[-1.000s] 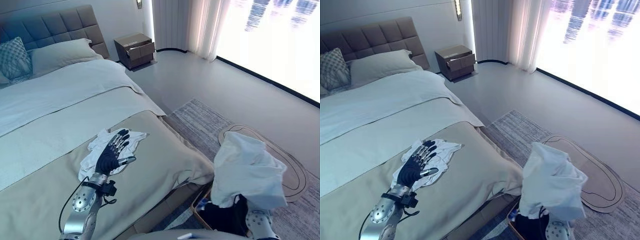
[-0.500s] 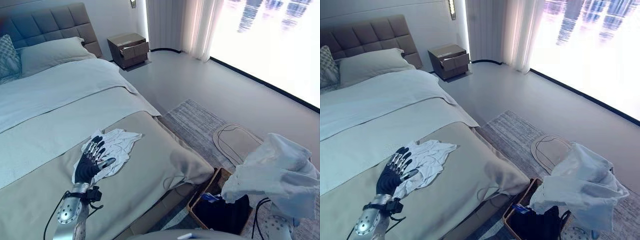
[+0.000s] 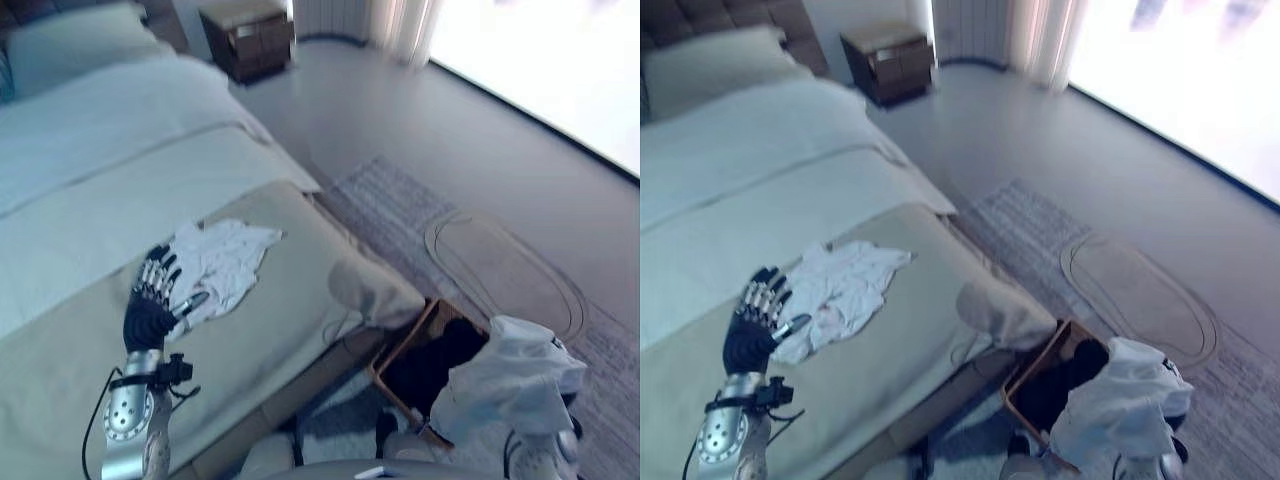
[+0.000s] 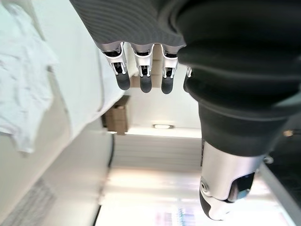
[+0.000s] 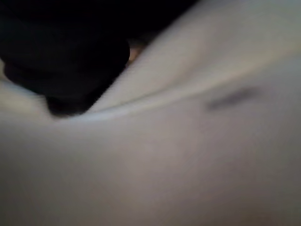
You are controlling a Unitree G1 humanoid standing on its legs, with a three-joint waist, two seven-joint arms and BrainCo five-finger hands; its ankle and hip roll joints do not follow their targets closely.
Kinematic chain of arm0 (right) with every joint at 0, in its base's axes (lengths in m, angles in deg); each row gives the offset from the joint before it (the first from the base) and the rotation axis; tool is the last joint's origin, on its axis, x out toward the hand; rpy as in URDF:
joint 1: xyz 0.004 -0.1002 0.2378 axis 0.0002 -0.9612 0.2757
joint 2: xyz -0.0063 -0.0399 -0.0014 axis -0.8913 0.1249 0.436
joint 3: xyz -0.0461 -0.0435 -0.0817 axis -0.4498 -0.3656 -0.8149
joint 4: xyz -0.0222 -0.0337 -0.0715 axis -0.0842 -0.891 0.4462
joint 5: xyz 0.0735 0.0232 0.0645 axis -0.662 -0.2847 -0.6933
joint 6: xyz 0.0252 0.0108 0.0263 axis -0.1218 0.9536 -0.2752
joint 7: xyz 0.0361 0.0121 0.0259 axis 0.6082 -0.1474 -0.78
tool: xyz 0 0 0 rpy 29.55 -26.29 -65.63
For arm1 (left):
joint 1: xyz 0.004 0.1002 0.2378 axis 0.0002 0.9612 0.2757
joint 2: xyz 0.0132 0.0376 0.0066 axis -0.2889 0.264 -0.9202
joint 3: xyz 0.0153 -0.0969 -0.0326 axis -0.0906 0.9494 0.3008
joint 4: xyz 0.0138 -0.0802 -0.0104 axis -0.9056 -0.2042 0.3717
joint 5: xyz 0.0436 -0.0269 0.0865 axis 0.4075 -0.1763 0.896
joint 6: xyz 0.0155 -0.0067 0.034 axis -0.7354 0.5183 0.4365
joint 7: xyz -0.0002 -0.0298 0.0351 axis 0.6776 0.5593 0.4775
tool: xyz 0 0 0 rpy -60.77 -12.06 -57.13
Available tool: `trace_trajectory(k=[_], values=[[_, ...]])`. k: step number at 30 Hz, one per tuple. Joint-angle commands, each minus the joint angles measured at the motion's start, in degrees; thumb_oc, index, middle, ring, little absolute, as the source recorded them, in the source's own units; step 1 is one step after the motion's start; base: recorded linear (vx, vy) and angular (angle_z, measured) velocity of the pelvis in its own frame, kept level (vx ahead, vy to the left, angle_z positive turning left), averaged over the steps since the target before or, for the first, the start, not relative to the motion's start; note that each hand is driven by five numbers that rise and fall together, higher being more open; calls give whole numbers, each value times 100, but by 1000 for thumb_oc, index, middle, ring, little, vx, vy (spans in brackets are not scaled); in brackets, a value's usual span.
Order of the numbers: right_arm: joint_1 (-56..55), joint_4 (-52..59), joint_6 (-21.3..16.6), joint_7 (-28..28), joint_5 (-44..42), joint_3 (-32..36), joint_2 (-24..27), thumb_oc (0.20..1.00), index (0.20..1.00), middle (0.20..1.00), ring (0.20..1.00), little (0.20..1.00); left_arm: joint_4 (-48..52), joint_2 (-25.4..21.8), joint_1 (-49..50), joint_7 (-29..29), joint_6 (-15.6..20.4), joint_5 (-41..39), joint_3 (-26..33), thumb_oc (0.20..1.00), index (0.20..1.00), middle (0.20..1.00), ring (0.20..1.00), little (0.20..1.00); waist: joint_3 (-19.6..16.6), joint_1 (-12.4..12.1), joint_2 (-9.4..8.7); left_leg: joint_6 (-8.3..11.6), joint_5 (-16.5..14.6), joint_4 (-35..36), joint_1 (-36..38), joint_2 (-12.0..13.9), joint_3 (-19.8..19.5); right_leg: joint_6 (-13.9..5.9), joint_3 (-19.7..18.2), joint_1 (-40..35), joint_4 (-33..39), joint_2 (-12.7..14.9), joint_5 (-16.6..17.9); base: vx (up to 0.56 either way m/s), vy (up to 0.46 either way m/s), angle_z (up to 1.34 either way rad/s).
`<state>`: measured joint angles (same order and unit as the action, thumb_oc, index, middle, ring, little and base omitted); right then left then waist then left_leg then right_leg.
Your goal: Pick up clothes into the bucket
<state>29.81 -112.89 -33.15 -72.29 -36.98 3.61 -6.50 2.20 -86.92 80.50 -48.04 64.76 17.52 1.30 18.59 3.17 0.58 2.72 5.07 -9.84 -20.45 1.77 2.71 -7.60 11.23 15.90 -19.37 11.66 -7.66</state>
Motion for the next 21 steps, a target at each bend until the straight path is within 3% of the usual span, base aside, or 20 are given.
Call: trace_trajectory(k=[1, 10, 11, 12, 13, 21], values=[[575, 10, -468, 244, 191, -259, 201, 200, 200, 200, 200, 200, 647, -257, 1, 278, 622, -315, 318, 1000, 1000, 1000, 1000, 1000, 43, -69, -126, -178, -855, -1154, -602, -48, -190, -96, -73, 701, 167, 326, 867, -156, 21, 6], [1639, -1012, -513, 772, 216, -583, 733, 200, 200, 200, 200, 200, 1099, -224, -321, 734, 881, -515, -83, 1000, 1000, 1000, 1000, 1000, 152, -272, 142, -218, -1172, -2618, -2625, -114, -211, 41, -346, 2752, -1410, 411, 434, -95, 23, 10], [1810, -1073, -549, 858, 205, -639, 827, 200, 200, 200, 200, 200, 1189, -249, -353, 789, 929, -540, -144, 1000, 1000, 1000, 1000, 1000, 185, -307, 197, -188, -1359, -2807, -2826, -123, -241, 9, -414, 2985, -1655, 417, 252, -62, 26, 10], [1824, -1077, -551, 859, 203, -638, 833, 200, 200, 200, 200, 200, 1191, -246, -362, 790, 932, -540, -142, 1000, 1000, 1000, 1000, 1000, 194, -303, 198, -222, -1211, -2812, -2933, -127, -208, 55, -399, 3079, -1640, 434, 383, 21, 11, 13], [1919, -1202, -553, 913, 202, -644, 910, 200, 200, 200, 200, 200, 1232, -269, -364, 806, 943, -549, -183, 1000, 1000, 1000, 1000, 1000, 197, -328, 229, -192, -1392, -2909, -2992, -128, -239, 15, -445, 3176, -1795, 423, 203, -18, 9, 10], [2734, -1979, -694, 1253, -235, -502, 1190, 200, 200, 200, 200, 200, 1365, -330, -447, 1082, 1016, -587, -433, 1000, 1000, 1000, 1000, 1000, 276, -424, 407, -222, -1471, -3403, -3807, -192, -229, 65, -657, 4118, -2408, 443, 58, -12, 14, 2]])
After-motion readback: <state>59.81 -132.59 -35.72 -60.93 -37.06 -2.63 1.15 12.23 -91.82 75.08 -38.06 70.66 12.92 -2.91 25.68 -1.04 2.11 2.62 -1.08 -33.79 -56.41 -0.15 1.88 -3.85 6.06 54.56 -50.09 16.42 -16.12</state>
